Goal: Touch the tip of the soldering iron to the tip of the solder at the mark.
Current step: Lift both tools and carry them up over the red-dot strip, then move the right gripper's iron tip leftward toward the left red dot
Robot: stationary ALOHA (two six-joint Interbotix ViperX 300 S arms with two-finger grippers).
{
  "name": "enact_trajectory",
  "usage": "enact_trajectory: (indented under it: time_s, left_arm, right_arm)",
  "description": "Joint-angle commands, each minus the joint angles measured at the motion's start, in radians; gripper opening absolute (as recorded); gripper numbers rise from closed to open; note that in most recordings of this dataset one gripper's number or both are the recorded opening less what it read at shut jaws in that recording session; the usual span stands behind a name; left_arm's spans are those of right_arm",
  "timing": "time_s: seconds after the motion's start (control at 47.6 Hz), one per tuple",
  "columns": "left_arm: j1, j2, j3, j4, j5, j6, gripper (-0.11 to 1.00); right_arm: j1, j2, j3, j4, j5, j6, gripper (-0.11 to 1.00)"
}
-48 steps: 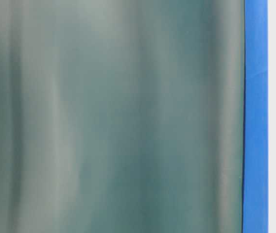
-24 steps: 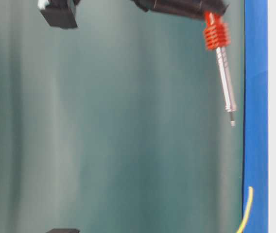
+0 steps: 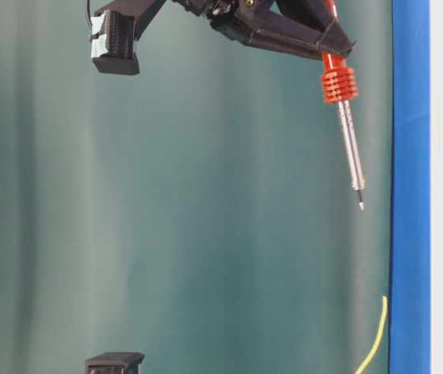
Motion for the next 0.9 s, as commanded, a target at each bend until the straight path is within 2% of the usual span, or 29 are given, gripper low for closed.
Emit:
enact_trajectory:
  time_s: [0.0,0.315,0.882]
  left_arm:
    - [0.003,-0.006,-0.017,0.003,0.006,0.002,0.02]
    - [0.003,0.028,-0.009,-0.002,-0.003,-0.011,0.02]
    - [-0.008,0.169,-0.034,-0.003,-0.066,-0.003,0.02]
  right_arm:
    - [0.002,0.005,-0.038,-0.003,-0.005,0.002,0.06]
    - [0.003,0.072,-0.091,-0.003,0.020,-0.003,0.06]
    - [0.003,0.075,-0.083,-0.003,0.020,-0.005,0.06]
